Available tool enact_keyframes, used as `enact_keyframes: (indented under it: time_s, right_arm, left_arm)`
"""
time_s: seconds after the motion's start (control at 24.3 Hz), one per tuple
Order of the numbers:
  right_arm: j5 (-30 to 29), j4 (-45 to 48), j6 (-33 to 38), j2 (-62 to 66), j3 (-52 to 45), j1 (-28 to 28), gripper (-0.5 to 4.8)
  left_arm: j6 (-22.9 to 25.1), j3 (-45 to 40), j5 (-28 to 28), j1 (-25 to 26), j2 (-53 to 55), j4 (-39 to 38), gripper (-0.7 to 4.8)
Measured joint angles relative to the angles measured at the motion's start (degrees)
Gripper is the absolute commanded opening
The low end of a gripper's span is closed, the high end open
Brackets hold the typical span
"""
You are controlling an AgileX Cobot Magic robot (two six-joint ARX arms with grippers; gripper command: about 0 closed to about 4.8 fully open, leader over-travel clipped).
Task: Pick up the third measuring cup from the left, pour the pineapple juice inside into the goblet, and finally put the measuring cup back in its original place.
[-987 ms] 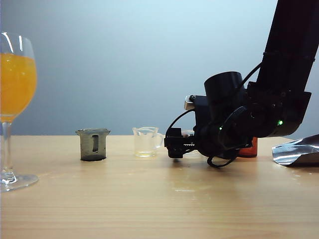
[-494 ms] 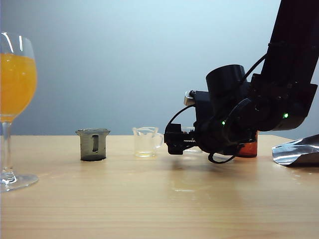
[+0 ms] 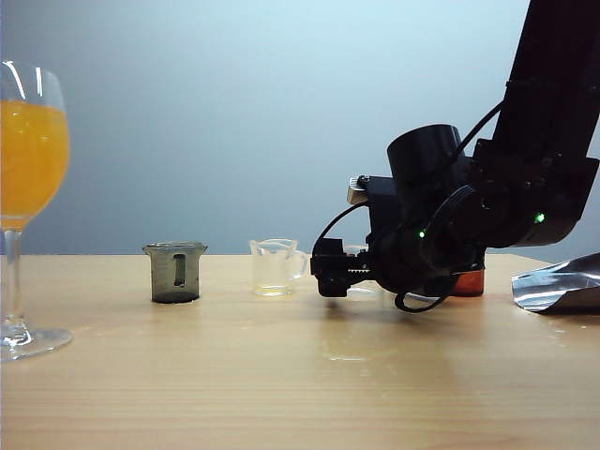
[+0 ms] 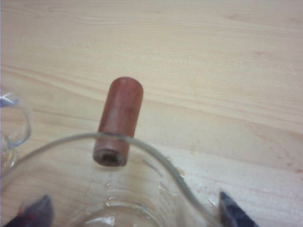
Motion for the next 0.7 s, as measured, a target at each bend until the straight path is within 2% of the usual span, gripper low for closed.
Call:
enact_keyframes:
  time_s: [0.45, 0.7]
  right_arm:
    - [-2.23, -0.11, 4.2, -0.94, -0.24, 0.0, 4.79]
    - [-3.56, -0.5, 4.28, -7.34, -8.37, 0.02, 4.79]
  left_arm:
    - [0.0, 0.0, 0.0, 0.0, 0.0, 0.0, -0.03]
    - [0.0, 0.0, 0.0, 0.0, 0.0, -0.02, -0.03]
